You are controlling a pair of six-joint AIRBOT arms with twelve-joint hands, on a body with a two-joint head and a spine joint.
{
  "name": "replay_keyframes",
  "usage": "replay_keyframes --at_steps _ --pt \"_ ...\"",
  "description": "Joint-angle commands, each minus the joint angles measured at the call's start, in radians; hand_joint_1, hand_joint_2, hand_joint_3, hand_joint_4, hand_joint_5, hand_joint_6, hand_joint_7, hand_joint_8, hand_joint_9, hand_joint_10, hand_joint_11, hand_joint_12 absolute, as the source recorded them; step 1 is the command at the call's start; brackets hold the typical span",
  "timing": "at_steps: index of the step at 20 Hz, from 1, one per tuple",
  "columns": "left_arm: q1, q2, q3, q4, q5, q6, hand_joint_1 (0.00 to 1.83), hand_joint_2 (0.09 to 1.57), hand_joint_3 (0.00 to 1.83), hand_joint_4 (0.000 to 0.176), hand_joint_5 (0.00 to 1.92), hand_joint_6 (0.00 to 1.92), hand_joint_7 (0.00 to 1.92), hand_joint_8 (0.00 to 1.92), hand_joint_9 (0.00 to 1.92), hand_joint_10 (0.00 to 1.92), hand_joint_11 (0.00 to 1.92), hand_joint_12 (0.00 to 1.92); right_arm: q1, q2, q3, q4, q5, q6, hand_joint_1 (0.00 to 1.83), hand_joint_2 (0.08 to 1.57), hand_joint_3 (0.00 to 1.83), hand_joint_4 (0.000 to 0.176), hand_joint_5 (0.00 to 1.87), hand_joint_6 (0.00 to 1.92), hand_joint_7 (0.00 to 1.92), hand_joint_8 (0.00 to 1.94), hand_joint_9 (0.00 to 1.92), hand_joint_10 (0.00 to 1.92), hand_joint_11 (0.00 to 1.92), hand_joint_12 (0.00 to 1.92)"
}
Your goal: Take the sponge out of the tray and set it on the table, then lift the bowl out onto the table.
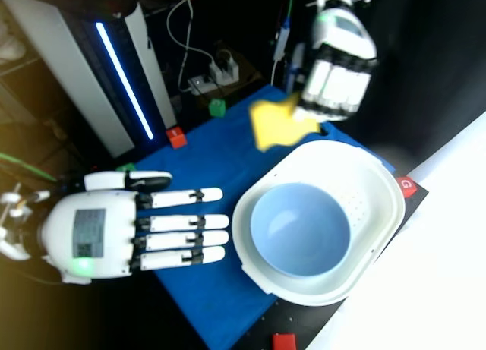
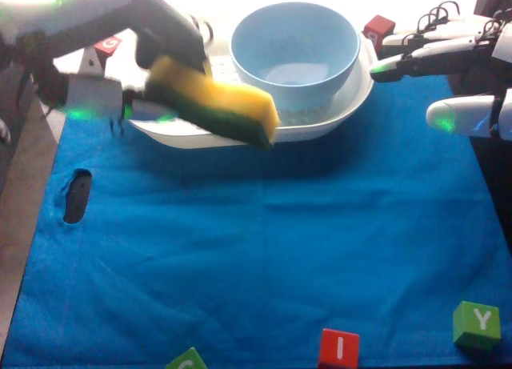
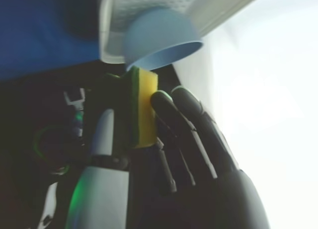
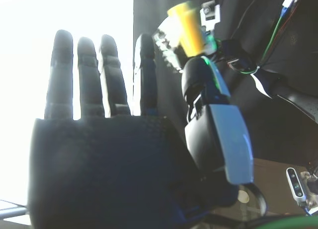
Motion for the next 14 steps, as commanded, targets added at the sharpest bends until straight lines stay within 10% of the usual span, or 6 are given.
replay_keyframes --at_steps 1,5,14 --pt "0.000 0.002 -0.007 -0.008 -0.098 -0.034 1.26 1.07 0.00 0.000 1.11 0.62 1.07 1.04 0.97 1.01 0.75 1.36 0.013 -0.005 -0.001 0.063 0.096 0.009 0.29 1.33 0.00 0.156 0.43 0.00 0.24 0.00 0.16 0.00 0.00 0.44" --pt "0.045 -0.001 -0.037 0.038 -0.077 -0.052 1.26 1.13 0.00 0.000 1.11 0.55 0.84 1.41 0.76 1.35 0.75 1.63 0.011 -0.009 0.001 0.063 0.096 0.009 0.37 1.34 0.00 0.147 0.46 0.00 0.24 0.00 0.17 0.01 0.03 0.44" --pt "0.107 -0.035 -0.022 0.099 0.036 -0.096 1.25 1.09 0.00 0.000 1.08 0.68 1.03 1.08 0.88 1.18 0.79 1.52 0.011 -0.014 0.005 0.062 0.096 0.009 0.42 1.36 0.00 0.121 0.47 0.00 0.25 0.00 0.20 0.00 0.03 0.49"
